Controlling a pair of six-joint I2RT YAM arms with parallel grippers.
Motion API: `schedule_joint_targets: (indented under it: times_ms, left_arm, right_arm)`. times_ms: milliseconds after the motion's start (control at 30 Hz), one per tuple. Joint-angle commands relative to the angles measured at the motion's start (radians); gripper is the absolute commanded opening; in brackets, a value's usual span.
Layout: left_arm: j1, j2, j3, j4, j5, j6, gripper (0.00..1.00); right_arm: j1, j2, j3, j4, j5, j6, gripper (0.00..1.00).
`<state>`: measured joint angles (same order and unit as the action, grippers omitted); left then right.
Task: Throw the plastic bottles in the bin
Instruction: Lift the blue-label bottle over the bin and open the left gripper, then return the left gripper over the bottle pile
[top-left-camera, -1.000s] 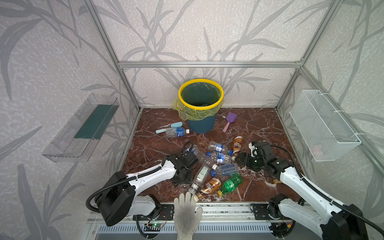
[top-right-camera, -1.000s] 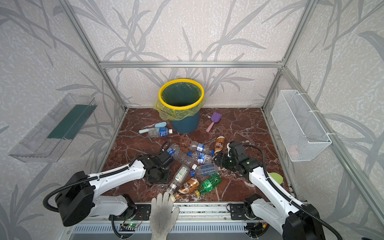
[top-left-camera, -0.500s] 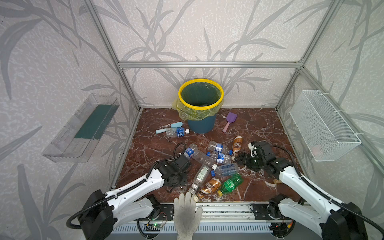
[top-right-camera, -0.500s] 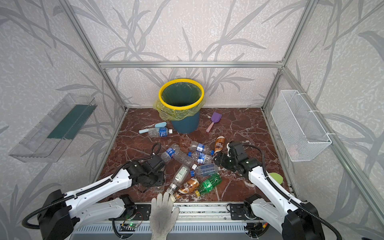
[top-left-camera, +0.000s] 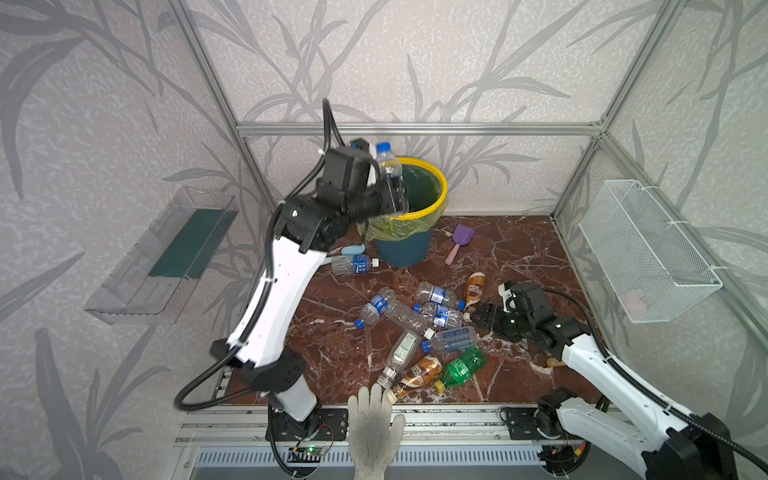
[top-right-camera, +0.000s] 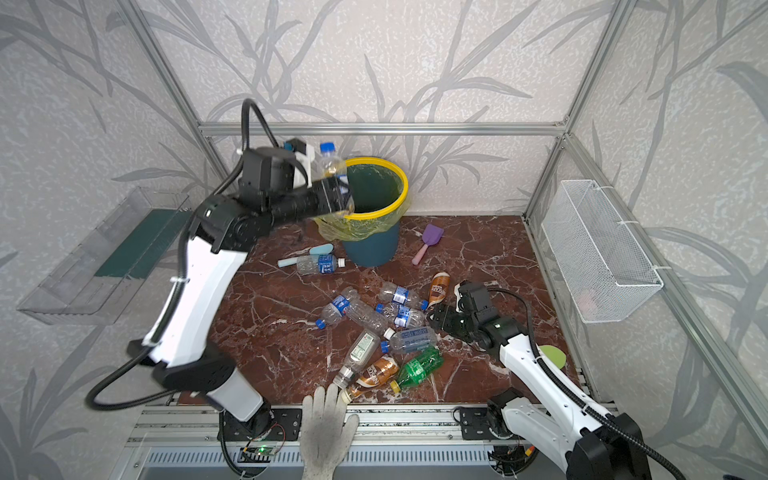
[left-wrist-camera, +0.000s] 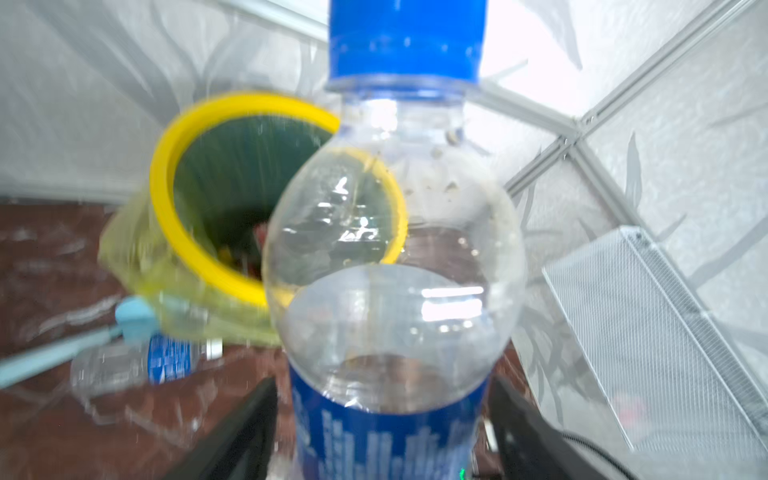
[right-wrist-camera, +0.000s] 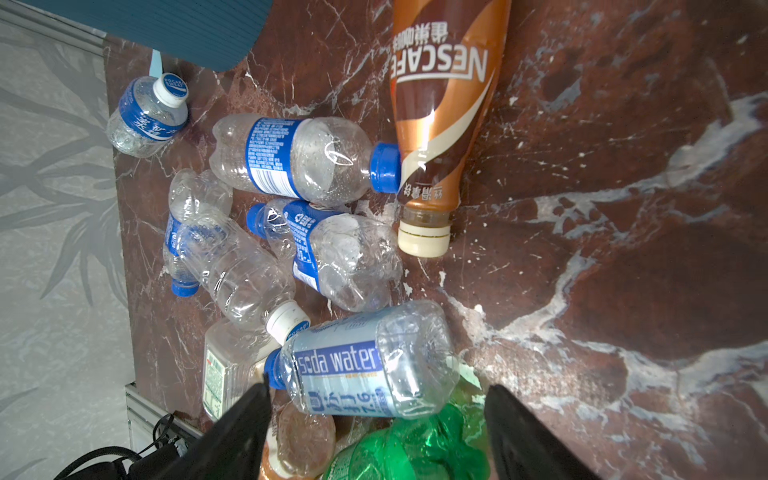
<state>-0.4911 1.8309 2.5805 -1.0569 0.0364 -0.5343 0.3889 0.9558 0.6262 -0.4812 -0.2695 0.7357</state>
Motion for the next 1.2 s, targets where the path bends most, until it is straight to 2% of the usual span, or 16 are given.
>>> schedule_joint_targets:
  times_ms: [0,67,200,400,533,633,800,900,967,1167]
  left_arm:
    - [0.054,0.076,0.243,-0.187,0.033,0.02,0.9]
    - [0.047,-0.057,0.023,-0.141,-0.002,0.022,0.94]
    - [0.043,-0.443,-0.59,0.126,-0.072,0.007,0.97]
    - [0.042,-0.801,-1.053,0.084,-0.094,-0.048,0.95]
    - [0.042,-0.99,-1.342,0.055,-0.09,-0.121,0.95]
    - [0.042,-1.082,-1.496,0.061,-0.058,-0.176,0.94]
    - [0.042,-1.161,-1.667,0.133,-0.009,-0.259,0.93]
    - [0.042,-1.163,-1.715,0.171,0.013,-0.277,0.93]
    - [0.042,-1.156,-1.73,0.186,0.02,-0.279,0.93]
    - [0.042,-1.139,-1.759,0.219,0.026,-0.277,0.93]
  right_arm:
    - [0.001,-0.068,0.037,-0.075,0.022,-0.001,0.83]
    - [0.001,-0.095,0.029,-0.094,0.031,0.004,0.84]
    - [-0.001,-0.099,0.011,-0.101,0.028,-0.003,0.84]
    - [-0.005,-0.079,-0.005,-0.088,0.026,-0.01,0.84]
    - [-0.005,-0.058,-0.01,-0.078,0.024,-0.009,0.84]
    - [-0.005,-0.048,-0.012,-0.073,0.022,-0.004,0.83]
    - [-0.005,-0.031,-0.013,-0.071,0.019,0.002,0.85]
    - [-0.005,-0.028,-0.014,-0.073,0.029,0.012,0.9]
    - [-0.005,-0.028,-0.013,-0.089,0.063,0.025,0.98]
    - [-0.006,-0.016,0.006,-0.14,0.166,0.025,0.99]
